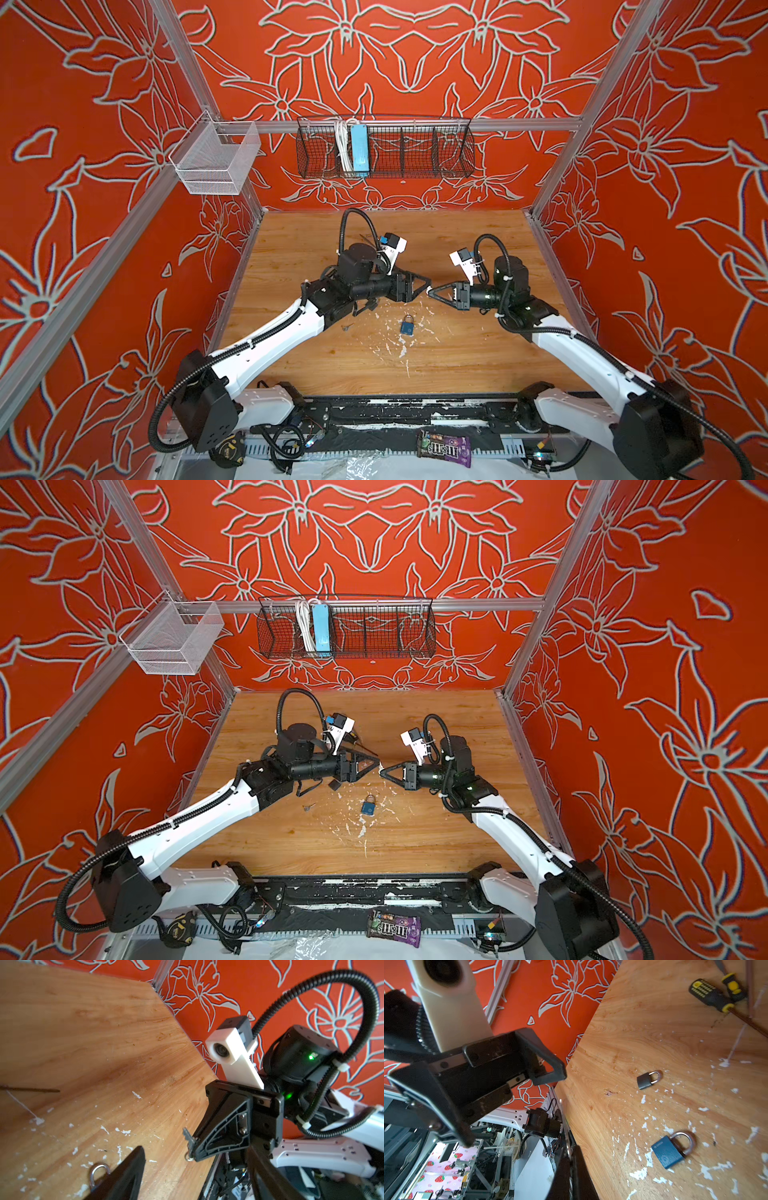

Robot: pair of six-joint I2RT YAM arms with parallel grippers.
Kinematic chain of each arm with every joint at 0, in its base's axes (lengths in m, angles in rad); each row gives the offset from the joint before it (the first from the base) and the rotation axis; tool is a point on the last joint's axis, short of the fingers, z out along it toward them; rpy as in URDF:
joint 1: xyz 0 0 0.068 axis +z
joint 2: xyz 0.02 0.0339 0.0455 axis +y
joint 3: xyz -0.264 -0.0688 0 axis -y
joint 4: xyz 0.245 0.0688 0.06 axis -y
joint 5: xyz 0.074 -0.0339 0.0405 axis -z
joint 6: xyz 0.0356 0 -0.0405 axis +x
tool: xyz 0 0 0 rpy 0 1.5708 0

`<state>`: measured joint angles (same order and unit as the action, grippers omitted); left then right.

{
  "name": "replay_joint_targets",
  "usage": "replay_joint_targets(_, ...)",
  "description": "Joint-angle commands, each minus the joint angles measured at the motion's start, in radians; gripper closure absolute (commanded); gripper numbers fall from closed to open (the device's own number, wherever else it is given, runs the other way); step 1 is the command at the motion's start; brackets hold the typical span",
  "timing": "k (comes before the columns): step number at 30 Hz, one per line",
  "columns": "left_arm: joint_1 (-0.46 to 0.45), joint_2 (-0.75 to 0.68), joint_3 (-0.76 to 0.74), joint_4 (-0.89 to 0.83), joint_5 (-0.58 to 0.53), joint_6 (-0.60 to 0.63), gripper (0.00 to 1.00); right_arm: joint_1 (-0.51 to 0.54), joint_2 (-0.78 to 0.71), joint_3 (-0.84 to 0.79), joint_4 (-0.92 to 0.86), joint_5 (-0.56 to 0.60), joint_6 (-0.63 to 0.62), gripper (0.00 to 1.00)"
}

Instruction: Unlock with the key

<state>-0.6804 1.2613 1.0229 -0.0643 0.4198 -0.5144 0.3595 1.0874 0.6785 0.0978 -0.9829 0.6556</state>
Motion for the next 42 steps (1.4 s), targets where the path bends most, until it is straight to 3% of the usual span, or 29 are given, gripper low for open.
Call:
replay_joint_targets(1,-0.053,0.0,-0.011,-0.089,-0.148,-0.073,0.17,-0.025,-0.032,-0.016,-0.109,0.043,-0.008,1.0)
replay_joint_targets(6,-0.136,0.054,0.029,-0.271,-0.351,-0.135,0.13,-0.075,-0.048,-0.041,-0.247,0.084,-0.02,1.0)
replay_joint_targets(15,-0.207,0.143,0.057,-0.482,-0.494,-0.219,0.08,-0.091,-0.049,-0.099,-0.321,0.178,-0.033,1.0)
replay_joint_targets(19,-0.237,0.185,0.055,-0.502,-0.488,-0.243,0.08,-0.092,-0.04,-0.162,-0.229,0.138,0.002,1.0)
replay_joint_targets(26,-0.266,0.242,0.03,-0.473,-0.514,-0.276,0.09,-0.094,-0.008,-0.153,-0.298,0.158,-0.041,1.0)
replay_joint_targets(42,-0.268,0.536,0.243,-0.609,-0.59,-0.319,0.17,-0.097,-0.004,-0.169,-0.313,0.268,0.002,1.0)
